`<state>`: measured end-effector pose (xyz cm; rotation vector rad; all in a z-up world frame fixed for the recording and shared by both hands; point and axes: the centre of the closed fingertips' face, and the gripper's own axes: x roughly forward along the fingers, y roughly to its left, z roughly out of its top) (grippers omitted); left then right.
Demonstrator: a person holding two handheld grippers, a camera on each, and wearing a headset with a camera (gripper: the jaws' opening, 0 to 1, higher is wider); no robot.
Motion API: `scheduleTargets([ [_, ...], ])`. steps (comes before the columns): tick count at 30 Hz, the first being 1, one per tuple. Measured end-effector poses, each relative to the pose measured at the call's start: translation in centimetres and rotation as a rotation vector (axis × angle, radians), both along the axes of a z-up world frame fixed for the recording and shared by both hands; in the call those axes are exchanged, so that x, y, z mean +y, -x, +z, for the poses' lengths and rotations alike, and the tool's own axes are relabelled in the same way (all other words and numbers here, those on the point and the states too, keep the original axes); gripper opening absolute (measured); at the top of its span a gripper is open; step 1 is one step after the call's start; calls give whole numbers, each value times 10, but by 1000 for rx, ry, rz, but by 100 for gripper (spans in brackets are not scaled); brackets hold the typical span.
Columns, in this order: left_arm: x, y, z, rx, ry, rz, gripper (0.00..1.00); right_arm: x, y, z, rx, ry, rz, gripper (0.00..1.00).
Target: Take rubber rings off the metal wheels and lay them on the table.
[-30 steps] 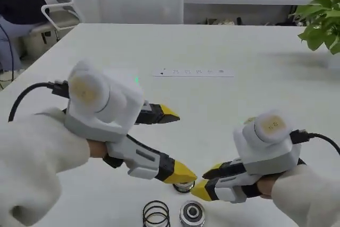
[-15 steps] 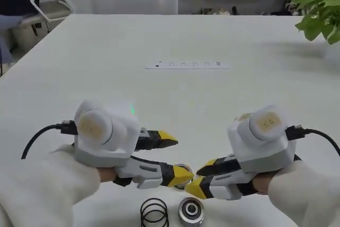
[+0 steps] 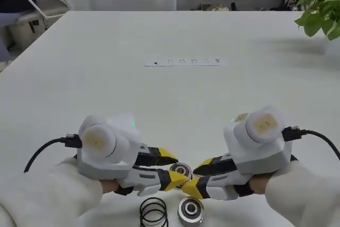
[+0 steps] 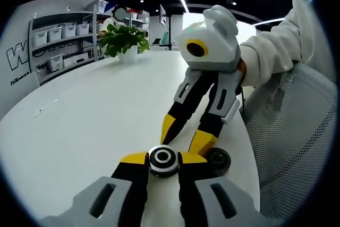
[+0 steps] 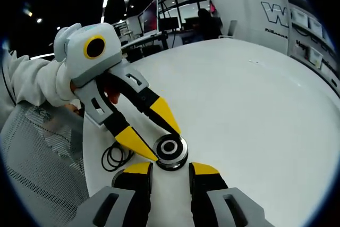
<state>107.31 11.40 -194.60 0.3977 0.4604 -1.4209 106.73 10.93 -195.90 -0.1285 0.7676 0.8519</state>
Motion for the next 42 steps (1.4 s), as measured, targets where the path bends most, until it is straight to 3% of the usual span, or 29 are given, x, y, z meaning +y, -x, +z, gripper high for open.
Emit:
scheduleTargets([
  [1, -2, -6, 3, -39, 15, 4, 16, 0, 0, 0, -5, 3, 3, 25],
  [2, -5, -7, 6, -27, 24, 8, 16, 0, 0, 0, -9, 6, 7, 24],
  [7, -5, -11, 7, -26, 42, 33, 11, 2, 0, 0, -15, 0, 13, 25],
  [14, -5, -8, 7, -54, 53, 13, 9, 1, -1, -1, -29, 16, 22, 24],
  [21, -5, -7, 5, -51, 54, 12, 8, 2, -1, -1, -55, 37, 39, 22],
  [31, -4, -6, 6, -50, 64, 22, 8, -1, 0, -1, -85, 92, 73, 13],
  [42, -3, -6, 7, -47, 65, 31, 8, -5, 0, -3, -92, 110, 79, 1],
])
